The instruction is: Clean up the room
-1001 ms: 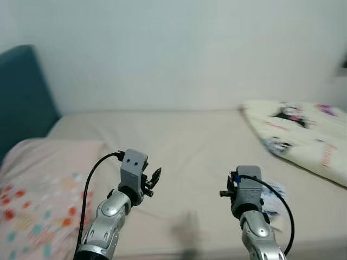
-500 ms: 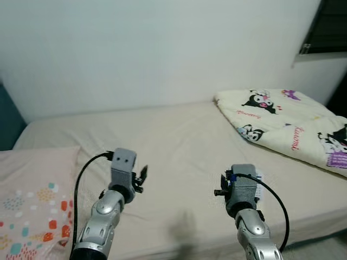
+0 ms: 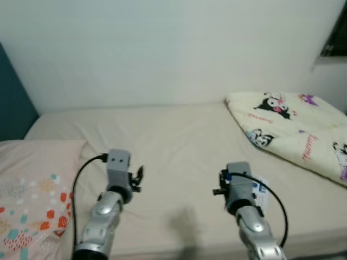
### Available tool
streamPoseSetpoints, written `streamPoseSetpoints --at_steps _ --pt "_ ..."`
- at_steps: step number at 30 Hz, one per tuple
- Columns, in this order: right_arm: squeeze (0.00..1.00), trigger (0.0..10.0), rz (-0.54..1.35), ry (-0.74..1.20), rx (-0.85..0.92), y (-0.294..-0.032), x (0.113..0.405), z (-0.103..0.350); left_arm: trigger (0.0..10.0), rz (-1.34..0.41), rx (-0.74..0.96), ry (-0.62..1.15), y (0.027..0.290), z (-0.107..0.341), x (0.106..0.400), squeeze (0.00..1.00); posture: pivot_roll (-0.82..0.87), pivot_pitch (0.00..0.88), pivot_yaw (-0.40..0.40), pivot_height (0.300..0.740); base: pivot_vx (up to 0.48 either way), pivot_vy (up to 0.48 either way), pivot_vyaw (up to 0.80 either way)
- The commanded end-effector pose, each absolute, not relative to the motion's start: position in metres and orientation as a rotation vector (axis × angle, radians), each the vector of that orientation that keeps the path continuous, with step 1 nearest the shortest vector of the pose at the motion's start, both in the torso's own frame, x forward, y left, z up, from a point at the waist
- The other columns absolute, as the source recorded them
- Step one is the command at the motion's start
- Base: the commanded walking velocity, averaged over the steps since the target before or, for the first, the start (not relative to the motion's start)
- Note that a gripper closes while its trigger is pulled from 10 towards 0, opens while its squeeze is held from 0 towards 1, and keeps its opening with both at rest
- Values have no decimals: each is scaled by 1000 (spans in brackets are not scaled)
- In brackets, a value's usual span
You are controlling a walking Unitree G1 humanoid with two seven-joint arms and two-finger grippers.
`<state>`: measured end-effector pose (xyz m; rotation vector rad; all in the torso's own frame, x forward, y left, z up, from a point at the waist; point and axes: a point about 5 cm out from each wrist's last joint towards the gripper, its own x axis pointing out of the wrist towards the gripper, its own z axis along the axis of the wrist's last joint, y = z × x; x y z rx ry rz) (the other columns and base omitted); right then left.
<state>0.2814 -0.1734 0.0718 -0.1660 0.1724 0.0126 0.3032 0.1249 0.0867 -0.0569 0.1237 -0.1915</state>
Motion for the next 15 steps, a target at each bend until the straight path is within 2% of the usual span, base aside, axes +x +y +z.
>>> streamPoseSetpoints --at_steps 1,15 --pt "0 10000 2 178 -115 -170 281 69 10000 -164 -53 151 132 82 301 0 -6 0 -30 740 0 -368 0" --pt "0 10000 -4 174 -125 -173 281 70 10000 -157 -54 156 132 81 302 0 -11 0 -20 740 0 -363 0"
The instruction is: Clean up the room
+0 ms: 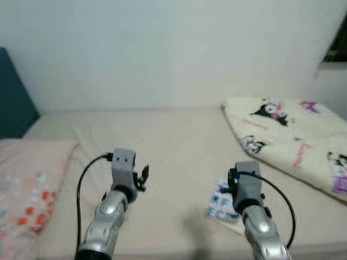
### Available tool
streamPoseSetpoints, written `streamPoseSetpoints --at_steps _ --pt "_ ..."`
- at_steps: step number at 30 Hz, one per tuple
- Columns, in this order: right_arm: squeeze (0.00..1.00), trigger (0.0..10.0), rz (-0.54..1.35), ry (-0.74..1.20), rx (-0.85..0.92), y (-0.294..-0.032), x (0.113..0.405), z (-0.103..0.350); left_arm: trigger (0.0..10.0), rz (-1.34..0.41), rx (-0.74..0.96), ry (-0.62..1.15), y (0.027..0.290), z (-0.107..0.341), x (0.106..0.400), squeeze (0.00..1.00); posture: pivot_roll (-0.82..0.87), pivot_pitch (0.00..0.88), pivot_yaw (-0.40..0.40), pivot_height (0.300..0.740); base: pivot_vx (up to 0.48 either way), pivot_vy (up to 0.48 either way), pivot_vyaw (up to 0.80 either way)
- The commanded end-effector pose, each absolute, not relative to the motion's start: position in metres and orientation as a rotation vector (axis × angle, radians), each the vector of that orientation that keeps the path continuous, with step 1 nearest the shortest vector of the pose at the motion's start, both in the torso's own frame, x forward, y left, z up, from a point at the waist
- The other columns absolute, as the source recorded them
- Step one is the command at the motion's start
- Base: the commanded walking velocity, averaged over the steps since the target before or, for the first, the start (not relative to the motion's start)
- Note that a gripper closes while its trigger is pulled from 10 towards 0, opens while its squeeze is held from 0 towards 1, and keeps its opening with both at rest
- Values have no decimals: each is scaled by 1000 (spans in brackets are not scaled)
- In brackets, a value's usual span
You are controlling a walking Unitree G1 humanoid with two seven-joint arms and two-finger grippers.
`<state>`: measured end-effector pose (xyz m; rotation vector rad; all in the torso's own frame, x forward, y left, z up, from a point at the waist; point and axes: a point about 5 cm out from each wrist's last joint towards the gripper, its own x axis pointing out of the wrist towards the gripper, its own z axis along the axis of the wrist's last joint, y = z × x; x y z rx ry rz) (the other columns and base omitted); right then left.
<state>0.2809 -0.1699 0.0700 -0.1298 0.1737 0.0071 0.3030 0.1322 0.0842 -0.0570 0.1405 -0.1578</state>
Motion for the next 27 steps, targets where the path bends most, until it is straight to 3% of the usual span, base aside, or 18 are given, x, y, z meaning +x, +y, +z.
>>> streamPoseSetpoints --at_steps 1,12,17,23,27 --pt "0 10000 -4 174 -125 -173 281 70 10000 -157 -54 156 132 81 302 0 -11 0 -20 740 0 -368 0" --pt "0 10000 -6 178 -165 -176 279 70 10000 -159 -51 159 132 81 302 0 -13 1 -17 740 0 -363 0" --pt "0 10000 -19 192 -186 -177 279 68 10000 -156 -54 164 132 81 302 0 -13 4 -18 740 0 -364 643" --pt "0 10000 -40 188 -134 -180 279 68 10000 -187 -4 184 130 81 304 0 -10 7 -20 740 0 0 0" --pt "0 10000 -30 182 -133 -178 279 69 10000 -197 1 201 129 79 304 0 -11 13 -20 740 0 480 0"
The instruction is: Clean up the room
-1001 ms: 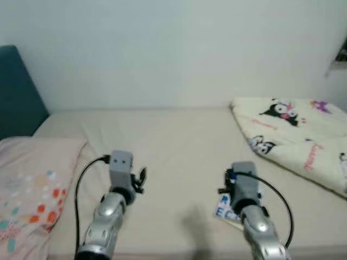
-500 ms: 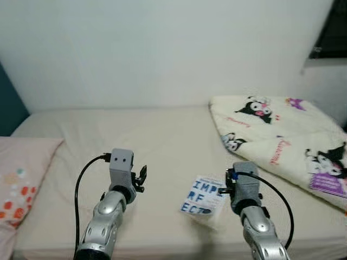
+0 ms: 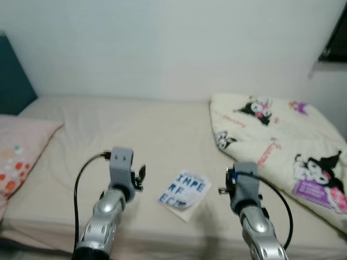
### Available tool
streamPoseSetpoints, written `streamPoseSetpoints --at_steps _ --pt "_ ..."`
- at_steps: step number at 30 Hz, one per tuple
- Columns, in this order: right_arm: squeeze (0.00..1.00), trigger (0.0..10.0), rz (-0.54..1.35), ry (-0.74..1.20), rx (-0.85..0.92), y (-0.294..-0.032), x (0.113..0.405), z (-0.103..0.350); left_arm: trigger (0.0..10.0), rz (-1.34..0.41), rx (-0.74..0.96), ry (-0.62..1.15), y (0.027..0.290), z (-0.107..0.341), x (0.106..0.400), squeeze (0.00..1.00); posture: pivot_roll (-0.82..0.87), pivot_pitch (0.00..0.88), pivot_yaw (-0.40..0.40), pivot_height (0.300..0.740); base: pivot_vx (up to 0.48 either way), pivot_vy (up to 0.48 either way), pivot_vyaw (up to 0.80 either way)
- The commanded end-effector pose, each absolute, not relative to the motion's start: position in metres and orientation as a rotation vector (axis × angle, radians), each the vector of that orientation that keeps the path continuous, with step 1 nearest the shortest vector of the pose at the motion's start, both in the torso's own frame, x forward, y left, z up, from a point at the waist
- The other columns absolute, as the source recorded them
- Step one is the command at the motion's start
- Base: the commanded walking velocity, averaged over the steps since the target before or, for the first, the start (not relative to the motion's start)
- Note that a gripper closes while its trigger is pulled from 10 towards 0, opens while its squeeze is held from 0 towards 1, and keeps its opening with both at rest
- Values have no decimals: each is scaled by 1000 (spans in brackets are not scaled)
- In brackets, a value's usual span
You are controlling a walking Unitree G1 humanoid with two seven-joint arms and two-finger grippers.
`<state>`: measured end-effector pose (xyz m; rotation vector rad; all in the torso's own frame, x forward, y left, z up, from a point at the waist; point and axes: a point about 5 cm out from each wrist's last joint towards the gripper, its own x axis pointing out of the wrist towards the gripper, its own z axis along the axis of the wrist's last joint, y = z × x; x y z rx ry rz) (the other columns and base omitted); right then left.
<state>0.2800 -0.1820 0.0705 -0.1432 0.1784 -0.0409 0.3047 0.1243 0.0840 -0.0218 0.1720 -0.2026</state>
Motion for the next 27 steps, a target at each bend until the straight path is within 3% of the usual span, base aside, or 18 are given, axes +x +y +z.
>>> streamPoseSetpoints --at_steps 1,9,27 --pt "0 10000 -29 182 -132 -178 278 69 10000 -197 0 203 129 79 304 0 -11 13 -20 740 0 480 0" --pt "0 10000 -29 182 -133 -177 278 69 10000 -199 14 199 128 79 305 0 -9 13 -22 740 0 415 0" --pt "0 10000 -38 181 -112 -177 279 69 10000 -207 21 123 126 89 306 0 -7 12 -20 740 0 0 0"
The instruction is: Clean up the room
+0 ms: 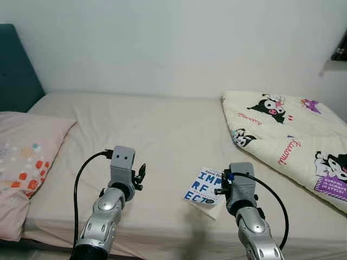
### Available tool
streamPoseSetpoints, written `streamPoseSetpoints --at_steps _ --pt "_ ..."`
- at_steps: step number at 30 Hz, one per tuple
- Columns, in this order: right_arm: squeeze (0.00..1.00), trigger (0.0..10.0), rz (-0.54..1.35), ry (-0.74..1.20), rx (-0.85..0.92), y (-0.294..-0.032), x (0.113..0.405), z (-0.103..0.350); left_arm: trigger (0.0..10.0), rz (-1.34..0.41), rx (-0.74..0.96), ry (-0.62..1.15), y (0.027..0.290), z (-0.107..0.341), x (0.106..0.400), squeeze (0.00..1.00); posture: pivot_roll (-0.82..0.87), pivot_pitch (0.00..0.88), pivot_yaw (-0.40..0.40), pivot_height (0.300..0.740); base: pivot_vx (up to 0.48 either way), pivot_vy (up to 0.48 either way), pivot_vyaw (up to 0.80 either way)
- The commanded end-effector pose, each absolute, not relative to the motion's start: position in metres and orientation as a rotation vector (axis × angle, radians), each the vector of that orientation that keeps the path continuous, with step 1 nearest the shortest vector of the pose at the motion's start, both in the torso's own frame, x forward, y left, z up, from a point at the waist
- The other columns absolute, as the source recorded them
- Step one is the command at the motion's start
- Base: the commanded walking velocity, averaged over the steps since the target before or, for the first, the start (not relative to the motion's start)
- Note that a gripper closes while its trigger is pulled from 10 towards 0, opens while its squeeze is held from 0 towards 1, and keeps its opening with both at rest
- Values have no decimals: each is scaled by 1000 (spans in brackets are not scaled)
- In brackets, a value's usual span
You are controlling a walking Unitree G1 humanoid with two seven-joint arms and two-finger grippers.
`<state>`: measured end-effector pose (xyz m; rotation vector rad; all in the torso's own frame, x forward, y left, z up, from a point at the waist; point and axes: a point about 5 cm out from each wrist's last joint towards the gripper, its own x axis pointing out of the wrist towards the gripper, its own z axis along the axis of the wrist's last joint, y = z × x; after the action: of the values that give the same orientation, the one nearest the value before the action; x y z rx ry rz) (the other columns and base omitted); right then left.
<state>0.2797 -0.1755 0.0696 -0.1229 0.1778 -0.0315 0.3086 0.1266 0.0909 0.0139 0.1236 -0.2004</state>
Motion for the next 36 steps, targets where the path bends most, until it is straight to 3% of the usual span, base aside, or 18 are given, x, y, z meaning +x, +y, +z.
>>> streamPoseSetpoints --at_steps 1,26,36 --pt "0 10000 -39 182 -110 -177 279 69 10000 -206 22 122 126 89 306 0 -7 12 -20 740 0 0 0" --pt "0 10000 -72 222 -127 -179 280 63 10000 -207 8 112 125 87 305 0 -14 0 -19 740 0 0 0" --pt "0 10000 -88 210 -110 -179 287 65 10000 -184 3 131 131 82 302 0 -14 1 -21 710 0 0 0"
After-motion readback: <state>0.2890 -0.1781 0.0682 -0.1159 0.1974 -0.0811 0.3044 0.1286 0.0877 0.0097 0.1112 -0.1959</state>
